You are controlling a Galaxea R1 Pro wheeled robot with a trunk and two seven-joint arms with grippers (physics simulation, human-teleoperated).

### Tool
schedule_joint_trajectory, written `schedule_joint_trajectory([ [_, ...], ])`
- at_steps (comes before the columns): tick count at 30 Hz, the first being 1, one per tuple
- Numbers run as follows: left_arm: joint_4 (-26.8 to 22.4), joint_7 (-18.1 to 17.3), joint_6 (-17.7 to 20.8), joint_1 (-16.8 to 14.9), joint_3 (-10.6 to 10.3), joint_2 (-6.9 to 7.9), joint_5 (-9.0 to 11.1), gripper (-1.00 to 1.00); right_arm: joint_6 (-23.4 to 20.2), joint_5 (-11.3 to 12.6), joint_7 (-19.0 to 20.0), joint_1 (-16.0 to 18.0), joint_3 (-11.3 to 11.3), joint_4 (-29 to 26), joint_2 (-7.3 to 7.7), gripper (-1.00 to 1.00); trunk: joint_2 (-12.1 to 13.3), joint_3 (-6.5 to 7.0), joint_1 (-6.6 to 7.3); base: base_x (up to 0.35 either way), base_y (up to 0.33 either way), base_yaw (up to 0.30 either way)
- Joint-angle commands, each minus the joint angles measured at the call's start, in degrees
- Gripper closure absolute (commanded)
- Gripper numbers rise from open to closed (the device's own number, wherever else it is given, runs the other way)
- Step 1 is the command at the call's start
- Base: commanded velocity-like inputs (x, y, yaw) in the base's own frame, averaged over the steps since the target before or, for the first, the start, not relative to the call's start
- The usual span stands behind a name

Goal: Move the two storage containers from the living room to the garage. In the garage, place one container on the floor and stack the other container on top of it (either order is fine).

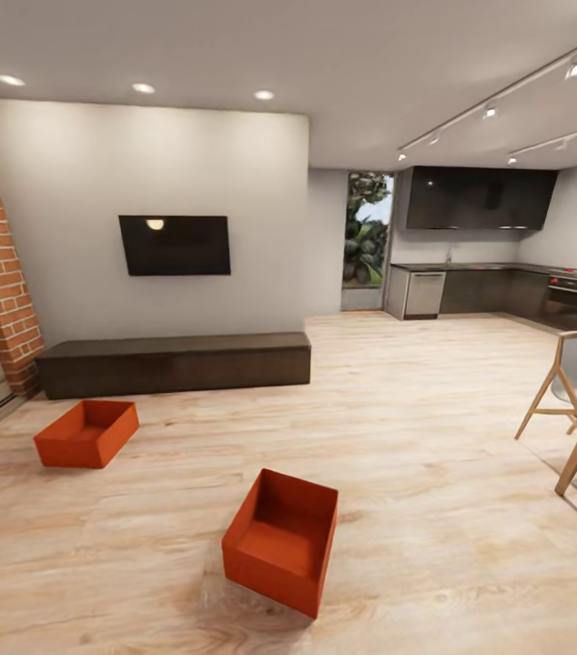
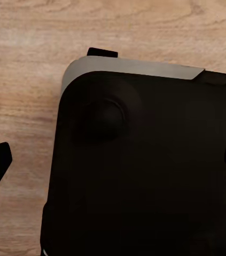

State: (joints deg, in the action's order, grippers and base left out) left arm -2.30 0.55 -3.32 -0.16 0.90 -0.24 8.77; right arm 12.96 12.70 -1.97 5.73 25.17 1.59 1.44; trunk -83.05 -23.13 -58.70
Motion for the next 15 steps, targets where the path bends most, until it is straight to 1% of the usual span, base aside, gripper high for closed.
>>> schedule_joint_trajectory([
  [1, 0.0, 0.1, -0.2, 0.0, 0.1, -0.02, 0.4, -1.00, 0.3, 0.5, -0.1, 0.1, 0.5, 0.2, -0.03, -1.00, 0.0, -0.06, -0.03, 0.302, 0.214, -0.249],
  [15, 0.0, 0.0, -0.2, 0.0, 0.0, -0.02, 0.4, -1.00, 0.3, 0.5, -0.1, 0.1, 0.5, 0.2, -0.03, -1.00, 0.0, -0.06, -0.03, 0.301, 0.216, -0.255],
])
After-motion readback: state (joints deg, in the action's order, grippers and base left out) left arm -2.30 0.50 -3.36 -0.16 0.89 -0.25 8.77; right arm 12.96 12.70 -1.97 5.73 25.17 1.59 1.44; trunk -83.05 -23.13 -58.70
